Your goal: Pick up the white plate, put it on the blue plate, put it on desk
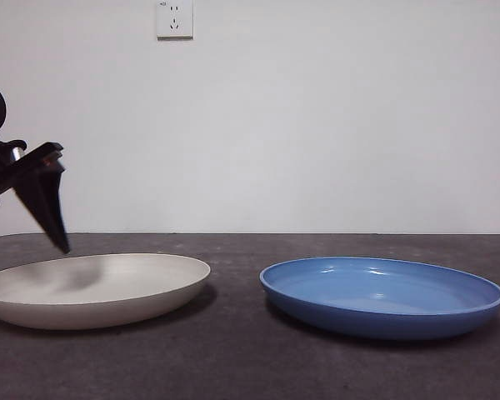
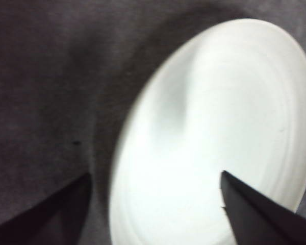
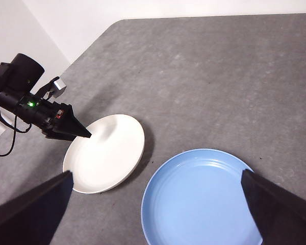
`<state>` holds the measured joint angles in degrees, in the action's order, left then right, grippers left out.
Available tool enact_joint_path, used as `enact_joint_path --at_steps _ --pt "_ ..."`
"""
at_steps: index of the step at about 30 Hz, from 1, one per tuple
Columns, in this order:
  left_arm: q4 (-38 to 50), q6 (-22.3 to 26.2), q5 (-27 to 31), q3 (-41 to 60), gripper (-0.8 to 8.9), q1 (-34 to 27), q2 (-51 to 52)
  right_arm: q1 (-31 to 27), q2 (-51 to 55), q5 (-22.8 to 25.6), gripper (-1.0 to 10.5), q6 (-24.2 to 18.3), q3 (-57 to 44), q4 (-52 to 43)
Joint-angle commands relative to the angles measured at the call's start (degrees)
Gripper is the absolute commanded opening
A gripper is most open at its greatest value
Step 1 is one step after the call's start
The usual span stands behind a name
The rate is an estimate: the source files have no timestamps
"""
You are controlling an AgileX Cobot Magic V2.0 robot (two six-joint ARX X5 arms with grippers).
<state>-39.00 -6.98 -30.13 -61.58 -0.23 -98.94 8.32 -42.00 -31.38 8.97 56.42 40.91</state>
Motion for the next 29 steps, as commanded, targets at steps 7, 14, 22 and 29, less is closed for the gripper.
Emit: enact_joint_path --at_steps 7,14,22,29 --pt "0.42 -0.2 1.25 -1.11 0.08 -0.15 -3.41 0.17 -0.24 -0.11 5.9 -0.66 1.05 -0.33" --pt "-0.92 -0.15 2.54 -2.82 0.08 -0.13 -3.23 0.17 -0.22 -0.09 5.9 -0.68 1.05 -0.17" --pt "-5.88 -3.1 2.49 -8.26 0.08 1.51 0.7 0.11 1.97 5.01 5.9 -0.68 1.9 3.37" --pt "-10.49 -4.96 2.45 -13.51 0.08 7.13 2.69 0.13 6.16 5.92 5.9 -1.09 3.3 6.12"
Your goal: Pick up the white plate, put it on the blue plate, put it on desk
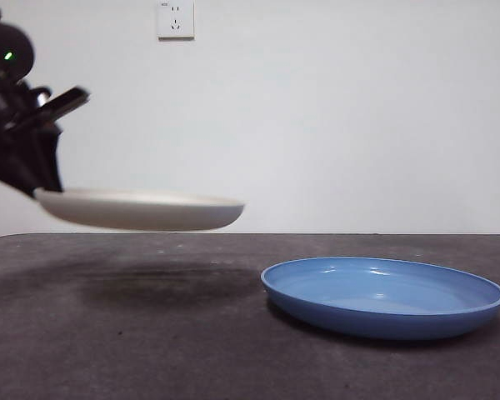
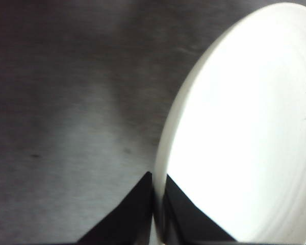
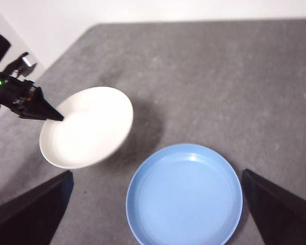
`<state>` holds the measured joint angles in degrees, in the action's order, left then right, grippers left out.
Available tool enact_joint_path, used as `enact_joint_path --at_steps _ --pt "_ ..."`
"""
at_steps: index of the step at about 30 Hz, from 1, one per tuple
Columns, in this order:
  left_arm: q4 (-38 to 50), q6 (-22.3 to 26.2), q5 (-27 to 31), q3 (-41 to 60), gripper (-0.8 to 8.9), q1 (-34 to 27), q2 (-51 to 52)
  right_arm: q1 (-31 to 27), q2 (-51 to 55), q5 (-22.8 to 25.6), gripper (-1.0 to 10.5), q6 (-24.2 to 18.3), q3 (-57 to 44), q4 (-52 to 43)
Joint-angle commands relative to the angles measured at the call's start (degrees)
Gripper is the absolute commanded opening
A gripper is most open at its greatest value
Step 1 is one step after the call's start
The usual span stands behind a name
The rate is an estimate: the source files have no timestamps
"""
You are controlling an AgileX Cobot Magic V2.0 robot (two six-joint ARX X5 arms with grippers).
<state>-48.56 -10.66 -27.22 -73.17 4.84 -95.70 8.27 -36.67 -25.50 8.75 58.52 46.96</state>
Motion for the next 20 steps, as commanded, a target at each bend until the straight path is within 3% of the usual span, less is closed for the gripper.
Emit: enact_joint_path --at_steps 1,10,20 --pt "-1.22 -1.88 -0.44 -2.49 0.08 3.37 -0.55 0.17 1.6 0.07 5.9 -0.9 1.2 0.15" --pt "3.19 -7.93 -0.44 -5.29 0.08 14.8 -1.81 0.15 6.01 0.48 5.9 -1.03 1.2 2.45" --pt "3.37 -11.34 -0.39 -16.26 0.09 23.65 -9.79 0.17 8.94 0.46 5.9 -1.46 1.53 7.23"
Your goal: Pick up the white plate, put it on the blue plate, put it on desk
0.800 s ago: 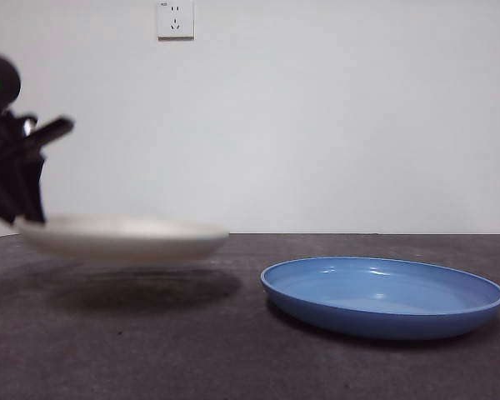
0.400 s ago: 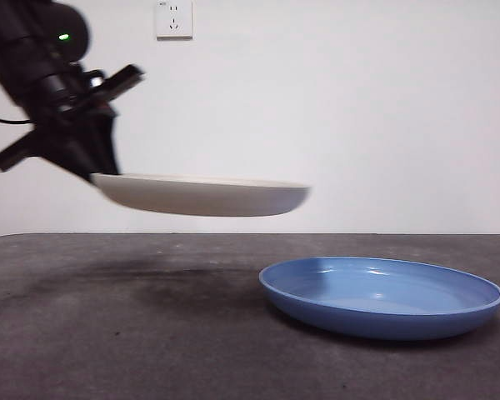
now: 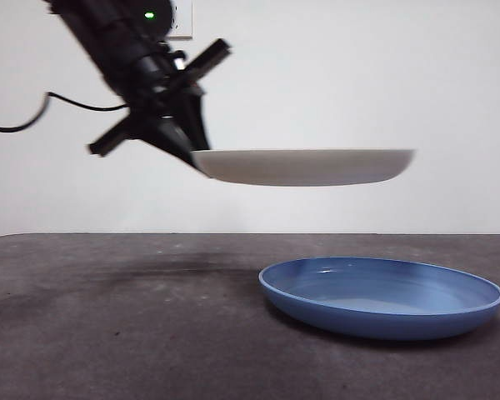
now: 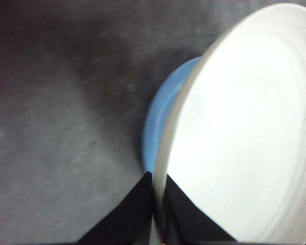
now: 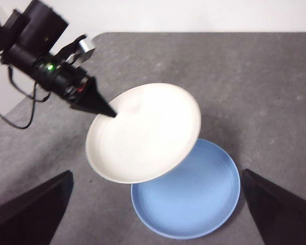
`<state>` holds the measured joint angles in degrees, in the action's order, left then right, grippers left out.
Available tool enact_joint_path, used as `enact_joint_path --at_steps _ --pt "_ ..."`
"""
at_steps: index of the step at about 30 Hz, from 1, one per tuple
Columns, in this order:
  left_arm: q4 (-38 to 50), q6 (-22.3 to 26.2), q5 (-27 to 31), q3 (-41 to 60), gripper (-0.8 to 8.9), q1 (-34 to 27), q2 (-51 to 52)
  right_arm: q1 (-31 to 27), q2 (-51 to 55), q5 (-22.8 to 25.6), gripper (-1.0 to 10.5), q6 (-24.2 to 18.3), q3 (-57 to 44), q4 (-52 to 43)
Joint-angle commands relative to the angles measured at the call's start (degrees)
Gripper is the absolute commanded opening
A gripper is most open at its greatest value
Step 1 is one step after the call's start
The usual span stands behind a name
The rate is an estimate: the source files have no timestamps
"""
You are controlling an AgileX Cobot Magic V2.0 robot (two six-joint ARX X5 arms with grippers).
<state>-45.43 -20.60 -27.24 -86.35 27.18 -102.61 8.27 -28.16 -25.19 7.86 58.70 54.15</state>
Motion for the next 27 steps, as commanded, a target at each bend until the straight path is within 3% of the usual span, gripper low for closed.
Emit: enact_joint_path --at_steps 1,11,27 --pt "0.09 -1.53 -0.37 -4.07 0.09 1.88 -3.93 0.17 0.72 0.17 5.9 -0.57 1.36 0.07" --pt "-1.22 -2.19 -0.37 -10.82 0.08 6.6 -13.53 0.17 2.21 0.13 5.9 -0.39 2.1 -0.04" --pt "-0.83 -2.67 -0.37 -10.88 0.08 7.45 -18.14 0.22 2.21 -0.26 5.9 -0.39 2.16 -0.02"
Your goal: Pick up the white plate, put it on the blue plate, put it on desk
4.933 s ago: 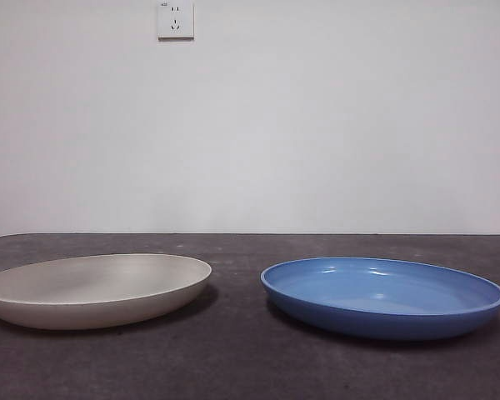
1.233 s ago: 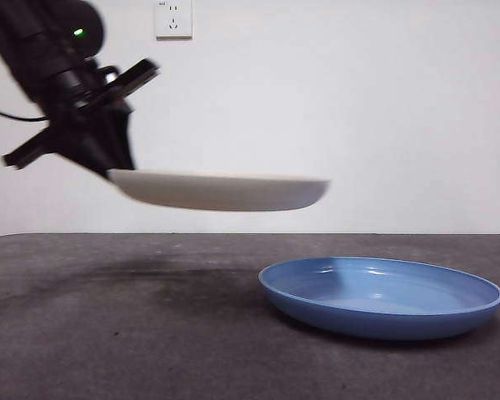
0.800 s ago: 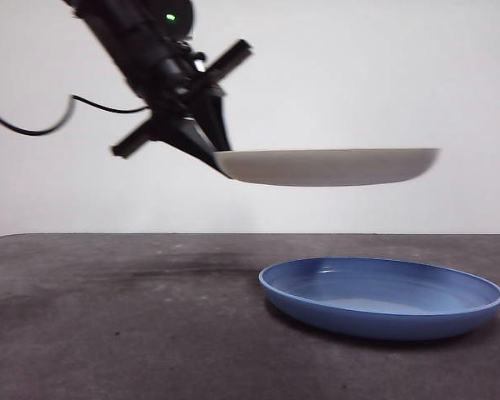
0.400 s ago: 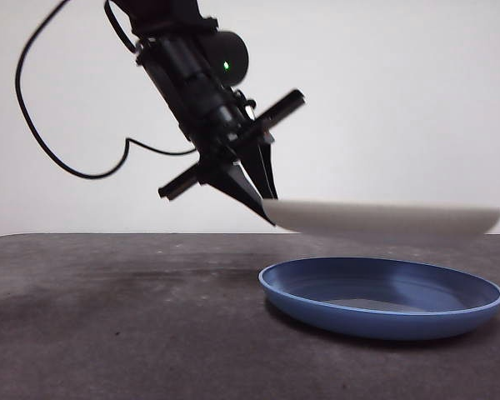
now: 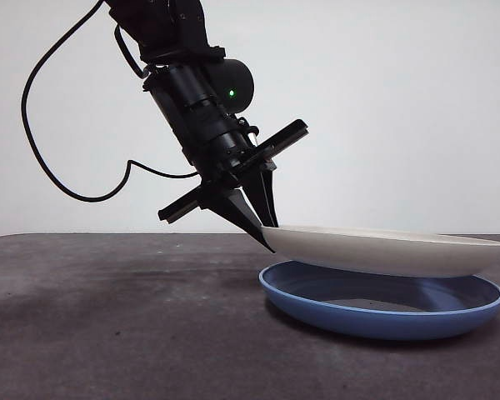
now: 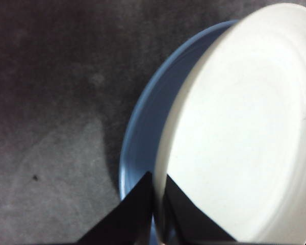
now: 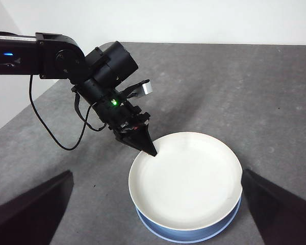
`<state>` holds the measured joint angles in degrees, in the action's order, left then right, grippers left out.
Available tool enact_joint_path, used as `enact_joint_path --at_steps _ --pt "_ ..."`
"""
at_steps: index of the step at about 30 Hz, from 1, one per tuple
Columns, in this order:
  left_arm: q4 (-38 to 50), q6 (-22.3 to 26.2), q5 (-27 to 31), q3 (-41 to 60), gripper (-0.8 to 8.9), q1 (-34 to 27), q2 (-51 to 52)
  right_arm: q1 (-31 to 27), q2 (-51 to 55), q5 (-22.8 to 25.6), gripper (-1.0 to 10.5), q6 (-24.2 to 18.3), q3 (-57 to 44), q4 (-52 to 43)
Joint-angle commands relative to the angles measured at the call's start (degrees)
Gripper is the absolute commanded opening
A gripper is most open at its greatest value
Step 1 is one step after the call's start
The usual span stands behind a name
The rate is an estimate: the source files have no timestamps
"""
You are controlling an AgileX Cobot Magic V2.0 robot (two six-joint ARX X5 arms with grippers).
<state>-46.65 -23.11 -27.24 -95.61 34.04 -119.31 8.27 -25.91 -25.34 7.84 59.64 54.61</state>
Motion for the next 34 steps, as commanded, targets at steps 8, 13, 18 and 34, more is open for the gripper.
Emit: enact_joint_path --at_steps 8,13,18,34 --pt "0.17 -0.07 -0.37 -1.62 0.09 1.81 -1.44 0.22 -0.04 -0.13 5.9 -0.35 1.22 -0.48" --pt "0.02 0.59 -0.33 -1.62 0.09 2.27 -1.44 0.22 -0.04 -0.13 5.9 -0.35 1.22 -0.44" --pt "-0.07 1.42 -0.2 -1.62 0.08 2.16 -1.44 0.22 -0.04 -0.13 5.9 -0.35 1.22 -0.11" --pt "0.55 2.58 2.16 -1.62 1.55 1.53 -1.44 0.22 -0.04 -0.17 5.9 -0.33 1.22 -0.04"
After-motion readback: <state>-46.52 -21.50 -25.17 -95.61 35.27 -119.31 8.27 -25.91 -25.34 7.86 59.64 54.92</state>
